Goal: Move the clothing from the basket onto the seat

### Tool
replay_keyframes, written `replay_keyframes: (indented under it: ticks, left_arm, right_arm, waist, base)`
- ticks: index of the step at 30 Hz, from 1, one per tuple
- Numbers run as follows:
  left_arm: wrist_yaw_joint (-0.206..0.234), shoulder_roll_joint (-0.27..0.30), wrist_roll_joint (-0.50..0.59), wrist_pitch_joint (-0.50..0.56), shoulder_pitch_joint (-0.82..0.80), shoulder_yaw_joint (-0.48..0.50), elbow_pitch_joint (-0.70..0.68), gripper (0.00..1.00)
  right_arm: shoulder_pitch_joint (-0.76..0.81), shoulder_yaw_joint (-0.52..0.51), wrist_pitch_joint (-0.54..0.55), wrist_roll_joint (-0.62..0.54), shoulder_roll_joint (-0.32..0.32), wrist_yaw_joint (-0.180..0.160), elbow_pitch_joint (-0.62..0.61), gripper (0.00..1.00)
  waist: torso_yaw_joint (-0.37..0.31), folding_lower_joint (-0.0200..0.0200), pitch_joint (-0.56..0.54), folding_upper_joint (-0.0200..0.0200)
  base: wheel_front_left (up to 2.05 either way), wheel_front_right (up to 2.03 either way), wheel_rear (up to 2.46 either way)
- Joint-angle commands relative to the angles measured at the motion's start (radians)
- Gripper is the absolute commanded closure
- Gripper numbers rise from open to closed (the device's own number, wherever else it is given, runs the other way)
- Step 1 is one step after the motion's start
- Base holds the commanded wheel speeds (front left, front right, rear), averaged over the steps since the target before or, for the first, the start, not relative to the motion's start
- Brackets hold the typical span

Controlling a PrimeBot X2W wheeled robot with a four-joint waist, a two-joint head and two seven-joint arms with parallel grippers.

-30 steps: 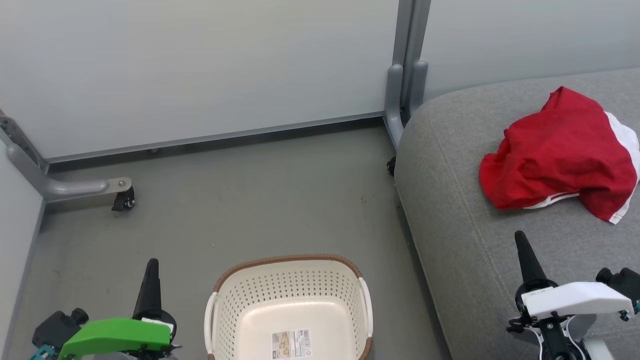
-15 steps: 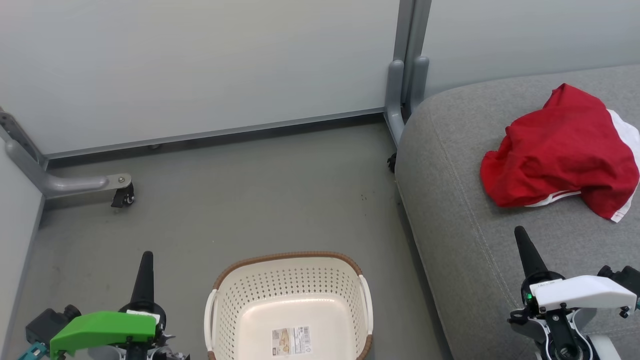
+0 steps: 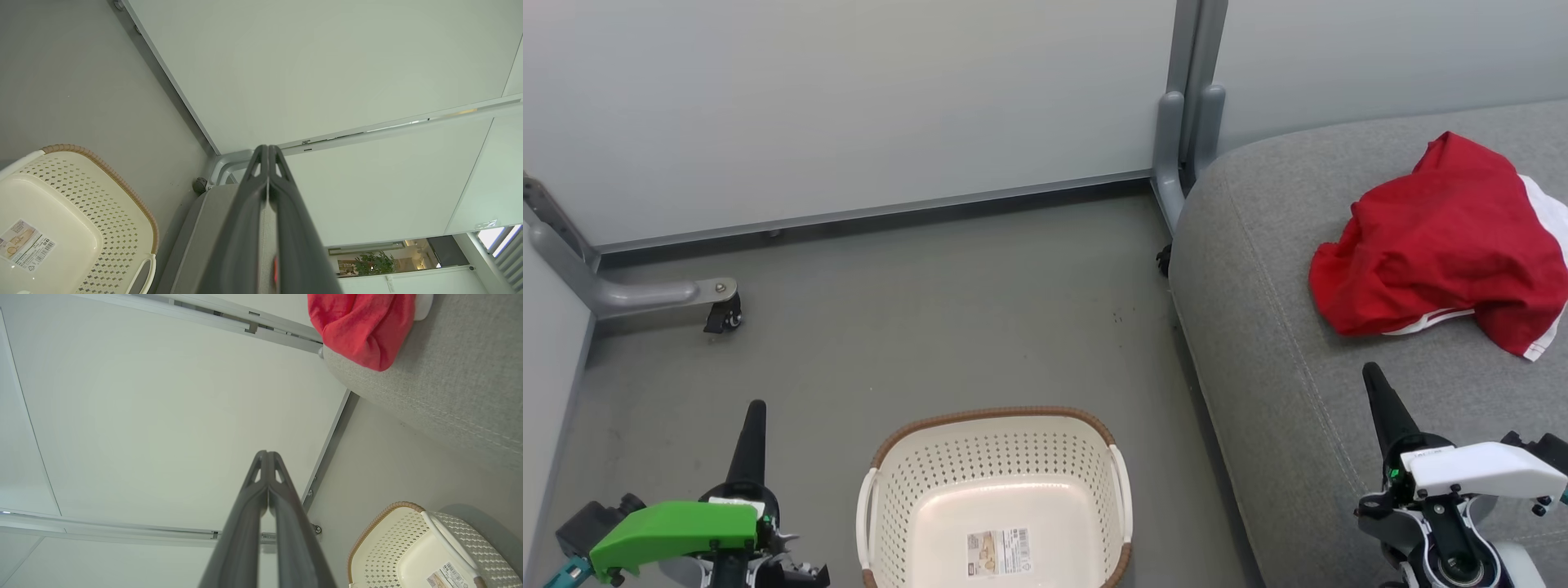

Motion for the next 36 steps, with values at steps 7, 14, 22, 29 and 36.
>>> replay_keyframes:
  ticks: [7,14,22,29,36]
  left_arm:
    - [-0.012,0.006,-0.069,0.020,-0.035,0.015,0.001,1.00]
    - [-0.018,0.005,-0.116,0.035,-0.042,0.027,0.007,1.00]
    - [-0.020,0.004,-0.168,0.050,-0.051,0.037,0.012,1.00]
    - [-0.026,0.003,-0.215,0.063,-0.058,0.046,0.016,1.00]
    - [-0.027,0.002,-0.233,0.071,-0.062,0.052,0.018,1.00]
  right_arm:
    - [-0.026,-0.010,0.019,0.071,0.001,0.000,0.006,1.00]
    - [-0.032,-0.016,0.034,0.121,0.002,0.000,0.013,1.00]
    - [-0.040,-0.024,0.049,0.177,0.004,0.000,0.020,1.00]
    - [-0.047,-0.030,0.064,0.224,0.004,0.000,0.026,1.00]
    - [-0.047,-0.033,0.071,0.246,0.005,0.000,0.030,1.00]
  waist:
    - [0.001,0.0000,0.005,0.0000]
    - [0.002,0.0000,0.010,0.0000]
    - [0.002,0.0000,0.015,0.0000]
    - [0.003,0.0000,0.020,0.0000]
    - [0.004,0.0000,0.023,0.0000]
  base:
    - [0.00,0.00,0.00]
    - [0.00,0.00,0.00]
    - [0.00,0.00,0.00]
    - [0.00,0.00,0.00]
    - [0.00,0.00,0.00]
